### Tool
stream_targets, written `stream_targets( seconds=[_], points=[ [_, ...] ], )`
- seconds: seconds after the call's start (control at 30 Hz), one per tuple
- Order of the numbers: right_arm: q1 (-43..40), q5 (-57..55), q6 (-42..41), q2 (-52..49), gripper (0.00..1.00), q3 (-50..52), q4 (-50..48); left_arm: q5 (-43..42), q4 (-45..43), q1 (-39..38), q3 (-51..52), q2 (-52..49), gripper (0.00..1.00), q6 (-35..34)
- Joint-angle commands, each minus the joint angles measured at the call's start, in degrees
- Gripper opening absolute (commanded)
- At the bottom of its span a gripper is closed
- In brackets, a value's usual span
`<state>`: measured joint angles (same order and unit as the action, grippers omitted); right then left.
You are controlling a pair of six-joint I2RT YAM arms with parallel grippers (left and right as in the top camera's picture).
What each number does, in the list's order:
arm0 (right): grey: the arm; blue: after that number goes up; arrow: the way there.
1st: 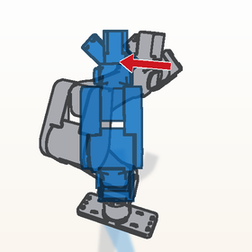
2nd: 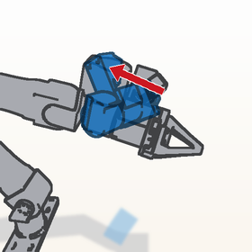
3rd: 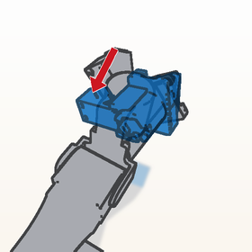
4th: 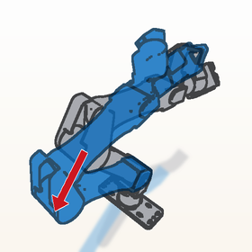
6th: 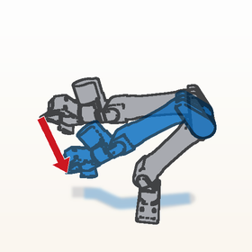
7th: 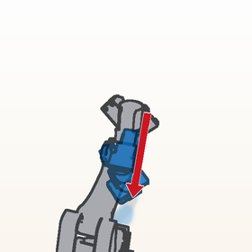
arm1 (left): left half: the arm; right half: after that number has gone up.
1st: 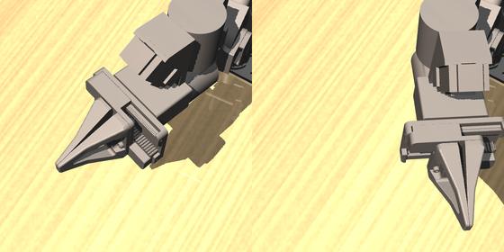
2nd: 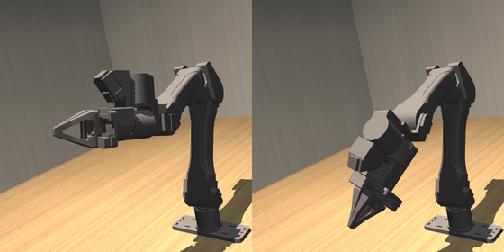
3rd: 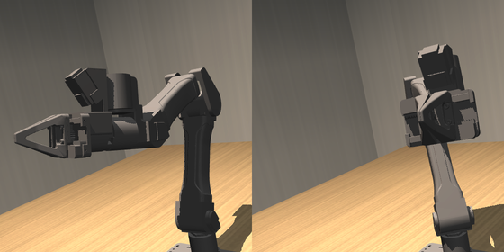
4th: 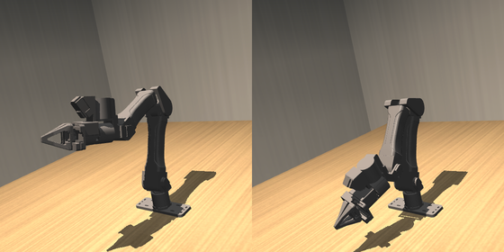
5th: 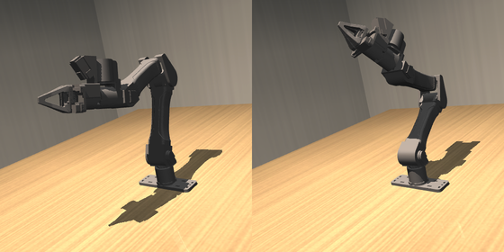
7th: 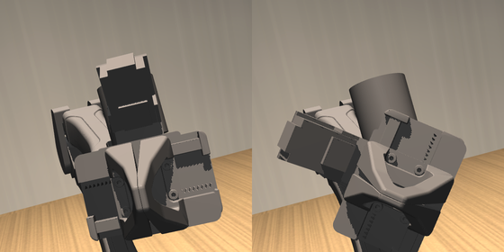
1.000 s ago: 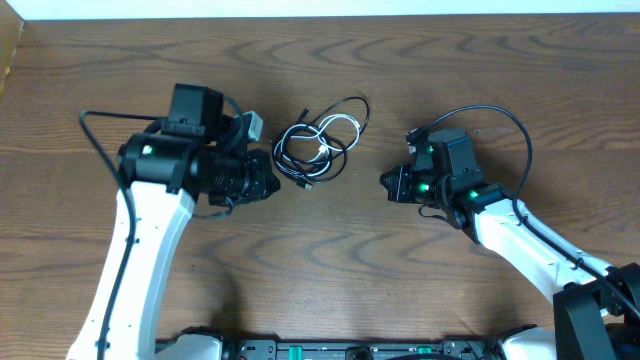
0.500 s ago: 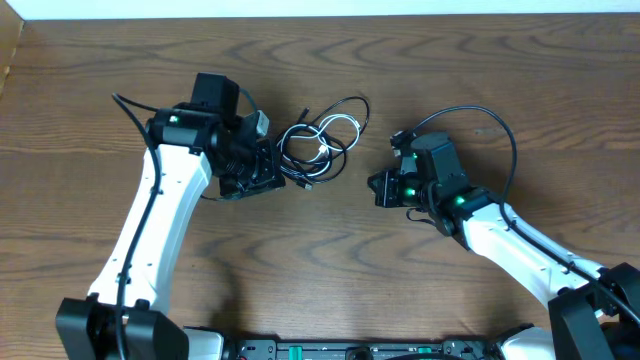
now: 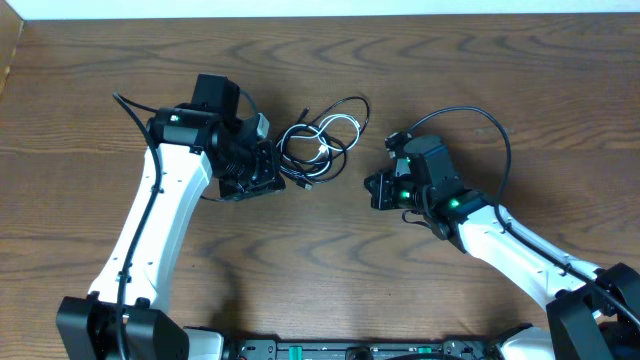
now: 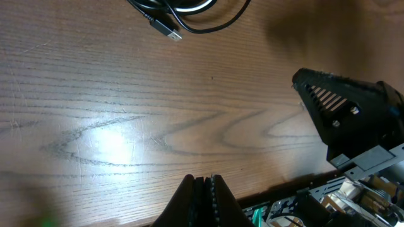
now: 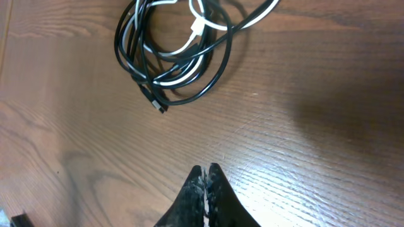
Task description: Untangle cables
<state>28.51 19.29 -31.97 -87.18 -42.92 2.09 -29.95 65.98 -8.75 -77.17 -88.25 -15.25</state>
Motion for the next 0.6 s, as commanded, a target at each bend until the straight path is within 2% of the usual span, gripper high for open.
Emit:
stream_targets(
  seconds=[0.0, 0.2, 0.47, 0.53, 0.57],
  points=[
    [0.7, -1.0, 0.8, -0.2, 0.03, 0.1, 0.0, -0.7, 0.0, -0.2, 0.1, -0.1, 0.07, -0.3],
    [0.7, -0.9, 0.7, -0.2, 0.06, 0.1, -0.2, -0.7, -0.2, -0.2, 0.1, -0.1, 0.08, -0.3],
    [0.9, -0.9, 0.7, -0.2, 0.43, 0.1, -0.7, -0.7, -0.6, -0.2, 0.1, -0.1, 0.08, -0.3],
    [0.9, -0.9, 0.7, -0.2, 0.53, 0.1, -0.7, -0.7, -0.6, -0.2, 0.1, -0.1, 0.07, -0.3],
    [0.9, -0.9, 0.7, -0.2, 0.64, 0.1, -0.7, -0.7, -0.6, -0.2, 0.1, -0.1, 0.08, -0.3]
  ],
)
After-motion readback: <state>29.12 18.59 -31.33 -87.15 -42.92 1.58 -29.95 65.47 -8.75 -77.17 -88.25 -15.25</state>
